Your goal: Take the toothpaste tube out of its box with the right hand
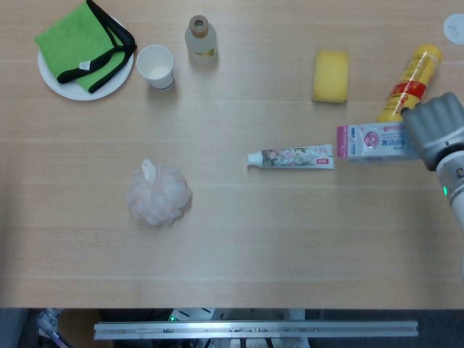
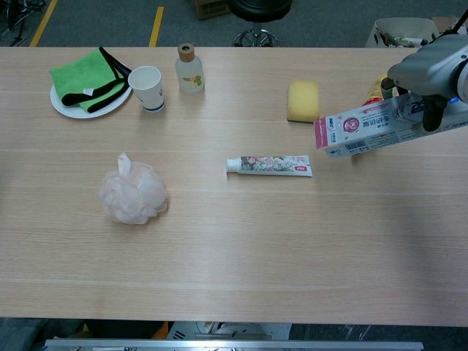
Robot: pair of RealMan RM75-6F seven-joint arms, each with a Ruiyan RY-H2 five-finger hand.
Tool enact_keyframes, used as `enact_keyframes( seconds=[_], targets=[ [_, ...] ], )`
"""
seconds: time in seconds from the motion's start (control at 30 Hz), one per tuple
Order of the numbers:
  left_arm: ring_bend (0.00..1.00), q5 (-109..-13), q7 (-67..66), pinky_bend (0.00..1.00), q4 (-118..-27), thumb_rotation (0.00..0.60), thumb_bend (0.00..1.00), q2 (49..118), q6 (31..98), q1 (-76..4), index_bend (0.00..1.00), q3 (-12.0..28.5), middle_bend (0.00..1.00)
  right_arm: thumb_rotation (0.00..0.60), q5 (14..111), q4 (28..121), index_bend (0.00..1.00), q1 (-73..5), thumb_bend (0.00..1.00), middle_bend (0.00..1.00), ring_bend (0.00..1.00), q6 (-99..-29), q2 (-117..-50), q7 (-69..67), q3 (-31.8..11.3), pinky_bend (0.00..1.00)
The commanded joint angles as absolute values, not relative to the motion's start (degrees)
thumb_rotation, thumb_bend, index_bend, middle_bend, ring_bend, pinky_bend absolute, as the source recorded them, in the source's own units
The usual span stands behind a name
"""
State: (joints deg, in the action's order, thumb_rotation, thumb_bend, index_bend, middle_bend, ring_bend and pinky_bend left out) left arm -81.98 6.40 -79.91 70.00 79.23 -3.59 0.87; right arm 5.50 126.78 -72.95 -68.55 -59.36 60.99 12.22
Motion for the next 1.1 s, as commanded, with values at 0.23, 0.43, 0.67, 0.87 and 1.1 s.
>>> enact_keyframes(
  seconds=[0.23, 0.43, 0.67, 0.87, 1.1],
  targets=[
    [0.09, -82.0, 4.84, 0.13, -81.43, 0.6, 0.16, 69.4, 79.29, -3.88, 0.14, 1.06, 0.04, 0.6, 24.76, 124.46, 0.24, -59.56, 0.08, 0.33, 0.28, -69.03, -61.64, 49.65, 15.41, 0.44],
    [0.09, -81.97, 4.33, 0.13, -82.02, 0.6, 0.16, 69.18, 79.36, -3.95, 0.14, 1.11, 0.04, 0.6, 30.02, 122.81, 0.11, -56.06, 0.0, 0.24, 0.22, -68.26, -61.55, 46.28, 14.79, 0.41],
    [0.09, -81.86, 4.23, 0.13, -82.33, 0.6, 0.16, 69.21, 80.15, -3.85, 0.14, 1.52, 0.04, 0.6, 38.13, 121.5, 0.08, -50.76, 0.0, 0.18, 0.17, -71.07, -61.35, 41.52, 13.6, 0.39],
    [0.09, -82.38, 5.52, 0.13, -83.84, 0.6, 0.16, 68.76, 81.26, -3.87, 0.14, 2.07, 0.04, 0.6, 49.91, 119.34, 0.08, -41.81, 0.0, 0.18, 0.17, -79.13, -61.96, 32.78, 12.63, 0.38],
    [0.09, -83.5, 5.7, 0.15, -86.0, 0.6, 0.16, 68.95, 83.32, -4.48, 0.14, 3.42, 0.07, 0.6, 62.54, 115.31, 0.17, -30.4, 0.0, 0.25, 0.17, -89.64, -63.2, 24.51, 13.06, 0.38]
  ],
)
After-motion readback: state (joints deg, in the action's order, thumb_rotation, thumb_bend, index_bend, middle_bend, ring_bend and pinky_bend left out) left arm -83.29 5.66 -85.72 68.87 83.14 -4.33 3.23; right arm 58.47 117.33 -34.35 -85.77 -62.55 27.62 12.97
